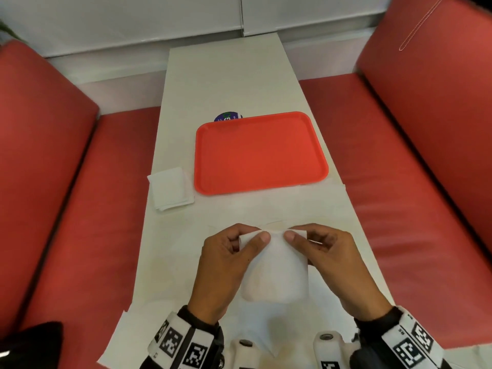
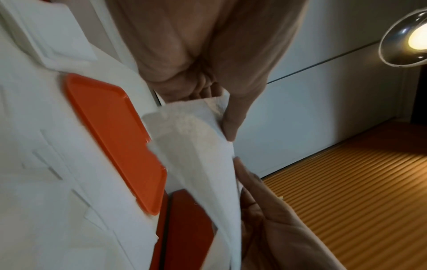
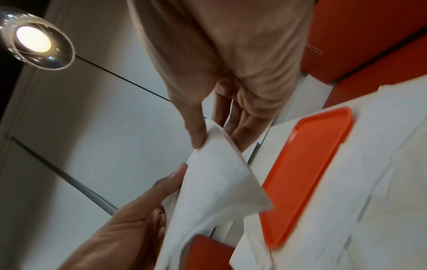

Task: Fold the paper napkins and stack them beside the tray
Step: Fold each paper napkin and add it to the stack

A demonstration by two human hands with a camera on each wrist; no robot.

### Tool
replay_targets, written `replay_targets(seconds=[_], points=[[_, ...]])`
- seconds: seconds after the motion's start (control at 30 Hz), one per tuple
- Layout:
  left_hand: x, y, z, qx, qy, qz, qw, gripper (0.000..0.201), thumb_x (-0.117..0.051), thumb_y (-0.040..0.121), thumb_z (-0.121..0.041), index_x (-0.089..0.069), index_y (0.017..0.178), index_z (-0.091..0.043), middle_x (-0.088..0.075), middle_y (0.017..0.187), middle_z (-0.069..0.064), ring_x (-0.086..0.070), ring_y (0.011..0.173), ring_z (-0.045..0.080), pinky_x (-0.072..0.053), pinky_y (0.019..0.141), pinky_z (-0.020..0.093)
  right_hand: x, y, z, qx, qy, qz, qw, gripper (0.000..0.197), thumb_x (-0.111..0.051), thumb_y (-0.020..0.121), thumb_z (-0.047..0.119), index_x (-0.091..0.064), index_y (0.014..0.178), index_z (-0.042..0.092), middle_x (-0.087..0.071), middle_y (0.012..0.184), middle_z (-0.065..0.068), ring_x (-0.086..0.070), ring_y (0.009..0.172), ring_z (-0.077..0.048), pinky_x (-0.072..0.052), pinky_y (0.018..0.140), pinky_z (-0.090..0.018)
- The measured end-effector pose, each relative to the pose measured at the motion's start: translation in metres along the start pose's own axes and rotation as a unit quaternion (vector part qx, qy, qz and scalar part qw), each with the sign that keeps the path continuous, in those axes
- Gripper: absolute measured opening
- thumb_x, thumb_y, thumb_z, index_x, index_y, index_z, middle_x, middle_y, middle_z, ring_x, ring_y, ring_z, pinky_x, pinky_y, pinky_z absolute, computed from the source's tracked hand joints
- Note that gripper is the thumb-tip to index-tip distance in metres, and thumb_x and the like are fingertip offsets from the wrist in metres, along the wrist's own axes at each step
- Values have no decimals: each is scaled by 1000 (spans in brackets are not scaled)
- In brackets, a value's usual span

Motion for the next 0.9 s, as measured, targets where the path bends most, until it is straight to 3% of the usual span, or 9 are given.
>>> replay_targets(seconds=[0.17,0.27,0.37,0.47,0.53,0.63,0.73,0.83,0.9], points=[[44,1,8,9,9,7,1000,11,-75,87,-27,-77,88,-16,-77,87,5,-72,86,31,-57,81,49,-45,7,-6,-27,-5,25,999,17,-78,77,28,-82,91,19,-79,99,3,-75,92,-17,-60,82,-33],[70,6,15,26,17,18,999,11,-75,89,-24,-76,88,-13,-77,87,5,-73,83,25,-57,75,39,-71,15,-10,-33,-14,42,998,15,-78,76,24,-82,87,14,-79,93,-2,-75,88,-18,-61,75,-29],[100,17,19,51,-9,18,998,16,-76,88,-23,-74,88,-8,-78,90,10,-74,85,28,-55,74,36,-85,28,-13,-43,-1,29,999,26,-79,73,29,-80,81,5,-78,83,-13,-74,76,-26,-61,68,-35],[133,34,20,64,-52,-11,997,15,-75,85,-25,-73,84,-11,-77,89,10,-71,80,22,-52,65,27,-88,46,-17,-36,31,-40,998,34,-83,69,33,-79,81,2,-72,74,-20,-66,59,-26,-57,58,-25],[149,50,21,70,-66,-12,995,15,-75,85,-22,-74,87,-7,-77,89,11,-71,78,19,-52,64,24,-96,57,-18,-38,30,-60,997,24,-75,76,26,-79,85,4,-73,80,-19,-70,64,-30,-60,60,-26],[171,91,26,75,-42,-24,996,9,-76,86,-19,-76,89,-10,-78,87,7,-71,78,15,-50,60,19,-121,65,-22,-58,-17,-30,998,20,-70,80,24,-76,92,9,-76,87,-10,-74,72,-31,-63,69,-30],[204,157,45,87,11,-83,993,9,-78,85,-22,-79,88,-14,-78,88,5,-69,80,18,-52,61,23,-128,68,-33,-70,-51,-69,994,22,-73,72,28,-77,87,12,-76,82,-9,-74,67,-30,-63,66,-32],[233,218,69,95,74,-136,983,24,-85,77,-39,-81,88,-19,-78,94,7,-70,89,26,-60,83,44,-111,67,-47,-107,-81,-144,980,4,-75,80,10,-76,83,8,-75,76,-11,-73,61,-31,-62,64,-41],[242,245,82,94,172,-151,969,39,-81,76,-50,-80,98,-18,-73,99,3,-68,95,28,-55,85,40,-97,63,-57,-121,-127,-178,968,2,-76,81,6,-76,80,7,-74,72,-8,-72,57,-28,-59,64,-43]])
Point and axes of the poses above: each hand's wrist, its own y-axis towards the middle knuckle, its own x-axis out of the back of the hand, z = x × y, the point moved 1 cm from there along y, towards the middle knuckle
